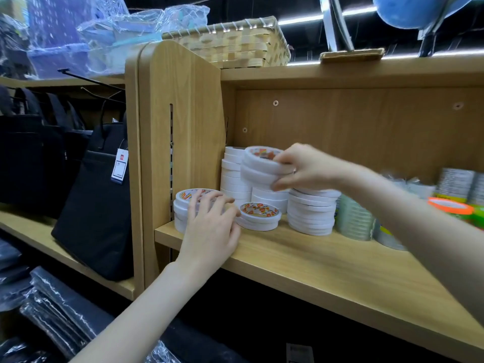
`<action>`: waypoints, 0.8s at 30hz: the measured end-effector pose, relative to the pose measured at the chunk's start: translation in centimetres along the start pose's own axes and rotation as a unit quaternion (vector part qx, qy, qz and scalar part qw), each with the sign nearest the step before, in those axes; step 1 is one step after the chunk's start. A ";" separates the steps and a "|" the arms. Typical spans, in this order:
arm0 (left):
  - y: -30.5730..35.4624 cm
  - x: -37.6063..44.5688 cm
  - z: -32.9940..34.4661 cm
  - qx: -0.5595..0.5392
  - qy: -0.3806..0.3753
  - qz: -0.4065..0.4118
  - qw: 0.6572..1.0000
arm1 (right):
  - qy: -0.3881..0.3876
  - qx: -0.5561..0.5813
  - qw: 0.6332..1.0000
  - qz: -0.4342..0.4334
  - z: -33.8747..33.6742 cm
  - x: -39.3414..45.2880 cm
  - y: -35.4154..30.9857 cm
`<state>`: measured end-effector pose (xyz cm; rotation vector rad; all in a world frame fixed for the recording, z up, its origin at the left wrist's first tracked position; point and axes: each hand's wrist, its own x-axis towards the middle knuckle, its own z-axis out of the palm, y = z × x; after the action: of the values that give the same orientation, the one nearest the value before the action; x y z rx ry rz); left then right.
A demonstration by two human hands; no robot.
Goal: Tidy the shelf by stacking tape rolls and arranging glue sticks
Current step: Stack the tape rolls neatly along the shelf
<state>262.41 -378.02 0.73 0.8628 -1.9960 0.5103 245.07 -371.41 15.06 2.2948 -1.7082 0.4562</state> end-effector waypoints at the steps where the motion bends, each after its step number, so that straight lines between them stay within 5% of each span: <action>1: -0.3 -0.1 -0.1 -0.004 0.005 -0.002 1.000 | -0.024 -0.003 1.000 0.007 1.4 0.3 -0.2; 4: -1.1 -0.3 -0.5 -0.008 0.013 -0.001 1.000 | -0.056 0.022 0.998 0.024 4.8 0.5 0.1; 13: -1.1 2.0 -0.4 -0.002 -0.020 0.016 1.000 | 0.034 0.061 0.997 0.029 6.3 -1.2 0.6; 19: -0.7 3.9 -0.4 0.021 -0.026 0.012 0.999 | 0.166 -0.129 0.974 0.085 7.7 -3.2 -0.6; 24: -1.2 6.3 -1.3 -0.007 -0.187 -0.021 0.982 | 0.123 0.035 0.986 0.110 9.2 -4.4 0.1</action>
<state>261.66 -380.39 6.80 1.0498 -2.3102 0.3273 244.73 -371.03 4.90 2.0023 -1.8495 0.8184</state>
